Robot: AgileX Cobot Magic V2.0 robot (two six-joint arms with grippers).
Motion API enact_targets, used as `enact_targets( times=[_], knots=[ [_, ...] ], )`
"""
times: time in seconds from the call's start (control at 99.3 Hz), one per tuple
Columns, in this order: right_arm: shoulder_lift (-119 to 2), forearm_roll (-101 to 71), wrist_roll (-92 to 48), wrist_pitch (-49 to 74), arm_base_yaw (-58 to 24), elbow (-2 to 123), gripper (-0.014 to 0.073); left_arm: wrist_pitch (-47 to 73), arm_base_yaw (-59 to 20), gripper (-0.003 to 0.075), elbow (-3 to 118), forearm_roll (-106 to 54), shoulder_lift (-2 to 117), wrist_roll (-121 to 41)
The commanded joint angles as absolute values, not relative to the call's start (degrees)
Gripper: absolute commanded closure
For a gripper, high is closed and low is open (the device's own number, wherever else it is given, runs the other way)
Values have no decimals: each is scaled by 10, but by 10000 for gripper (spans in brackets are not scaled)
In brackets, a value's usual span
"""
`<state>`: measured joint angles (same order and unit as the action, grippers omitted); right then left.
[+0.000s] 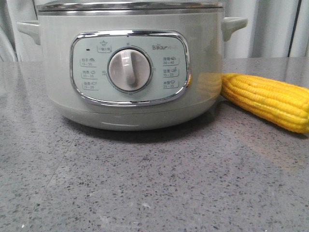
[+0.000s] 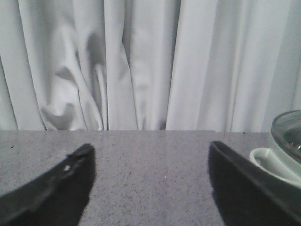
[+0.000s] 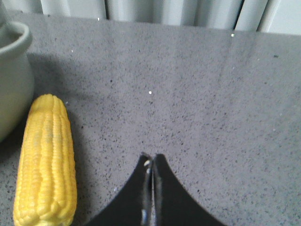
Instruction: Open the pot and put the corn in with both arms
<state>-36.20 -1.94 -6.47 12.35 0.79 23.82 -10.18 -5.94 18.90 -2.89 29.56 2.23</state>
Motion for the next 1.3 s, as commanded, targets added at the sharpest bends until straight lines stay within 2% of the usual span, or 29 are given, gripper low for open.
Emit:
enact_targets(
  times=[0.0, 0.211, 0.403, 0.604, 1.027, 1.289],
  knots=[
    [-377, -24, -70, 88, 5, 257, 657, -179, -78, 122, 215, -28, 313, 36],
    [-382, -35, -70, 114, 5, 257, 657, -182, -179, 123, 287, -27, 382, 36],
    [-382, -47, -70, 121, 5, 257, 657, -222, -282, 123, 360, -27, 504, 35],
    [-382, -52, -70, 121, 5, 257, 657, -249, -343, 123, 440, -23, 640, 35],
    [-382, -92, -70, 123, 5, 257, 657, -246, -405, 123, 549, -10, 779, 35],
    [-382, -96, -70, 156, -29, 259, 657, -245, -405, 124, 566, -14, 820, 35]
  ],
)
